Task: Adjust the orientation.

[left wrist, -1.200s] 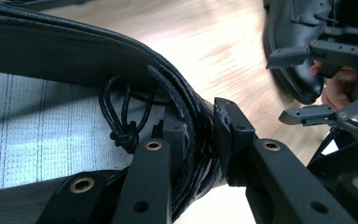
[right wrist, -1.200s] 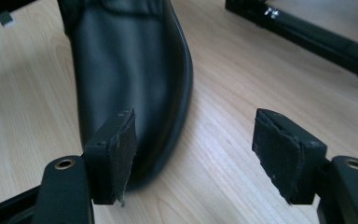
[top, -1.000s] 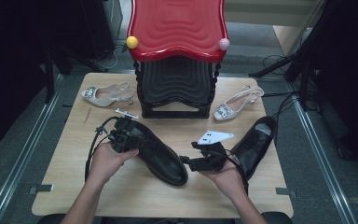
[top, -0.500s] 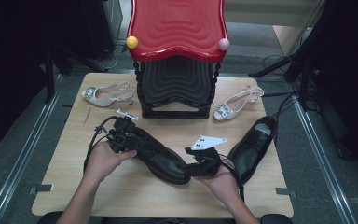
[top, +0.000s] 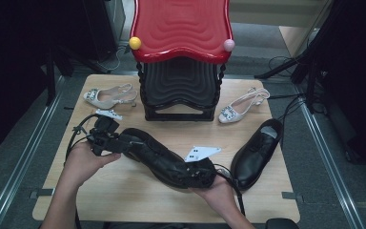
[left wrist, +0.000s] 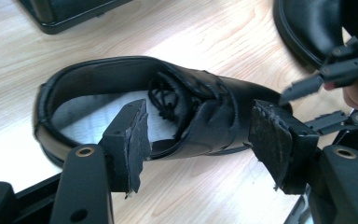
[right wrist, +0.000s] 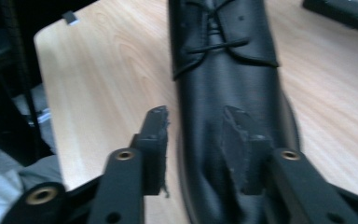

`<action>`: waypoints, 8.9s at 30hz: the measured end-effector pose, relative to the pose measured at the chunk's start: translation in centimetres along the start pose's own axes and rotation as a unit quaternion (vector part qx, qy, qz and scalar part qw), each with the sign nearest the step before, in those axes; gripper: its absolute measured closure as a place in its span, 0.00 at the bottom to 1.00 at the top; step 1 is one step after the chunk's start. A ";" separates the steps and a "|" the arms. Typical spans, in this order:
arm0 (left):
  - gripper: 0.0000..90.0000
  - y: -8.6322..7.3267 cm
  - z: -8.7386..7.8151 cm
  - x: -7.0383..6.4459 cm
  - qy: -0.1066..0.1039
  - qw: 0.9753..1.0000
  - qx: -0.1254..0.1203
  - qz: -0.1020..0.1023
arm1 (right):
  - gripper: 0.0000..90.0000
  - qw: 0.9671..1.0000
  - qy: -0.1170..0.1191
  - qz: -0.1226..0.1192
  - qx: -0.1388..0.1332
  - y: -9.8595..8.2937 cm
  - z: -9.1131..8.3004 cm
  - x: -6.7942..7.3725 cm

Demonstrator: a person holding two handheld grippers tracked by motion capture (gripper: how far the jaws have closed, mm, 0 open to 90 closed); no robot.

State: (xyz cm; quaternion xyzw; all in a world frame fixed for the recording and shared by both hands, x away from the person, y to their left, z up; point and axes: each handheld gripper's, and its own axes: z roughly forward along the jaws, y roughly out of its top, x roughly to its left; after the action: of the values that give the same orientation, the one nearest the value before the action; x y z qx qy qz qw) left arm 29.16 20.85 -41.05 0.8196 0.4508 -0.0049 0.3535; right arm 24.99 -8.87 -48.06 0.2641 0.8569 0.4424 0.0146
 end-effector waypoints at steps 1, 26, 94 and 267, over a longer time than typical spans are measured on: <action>0.42 -0.1 -0.1 0.4 0.004 1.000 0.000 -0.001 | 0.75 1.000 0.006 0.003 -0.001 0.0 0.1 0.1; 0.40 -1.3 -2.4 3.3 0.035 0.998 -0.051 0.005 | 1.00 0.998 -0.003 0.039 0.056 -1.1 2.9 -0.7; 1.00 -4.6 4.3 7.0 0.037 0.999 -0.016 0.009 | 1.00 0.995 -0.009 0.090 0.030 1.0 3.8 -5.1; 0.43 -5.7 5.6 3.7 0.014 0.999 -0.034 0.003 | 1.00 0.986 -0.107 0.122 0.034 -7.2 -10.1 -13.7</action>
State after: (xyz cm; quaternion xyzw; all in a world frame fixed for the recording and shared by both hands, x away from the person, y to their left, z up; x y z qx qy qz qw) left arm 28.83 22.27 -49.70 0.8084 0.4529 0.0230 0.3753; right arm 30.97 -26.14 -50.27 0.4129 0.8261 0.3810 0.0428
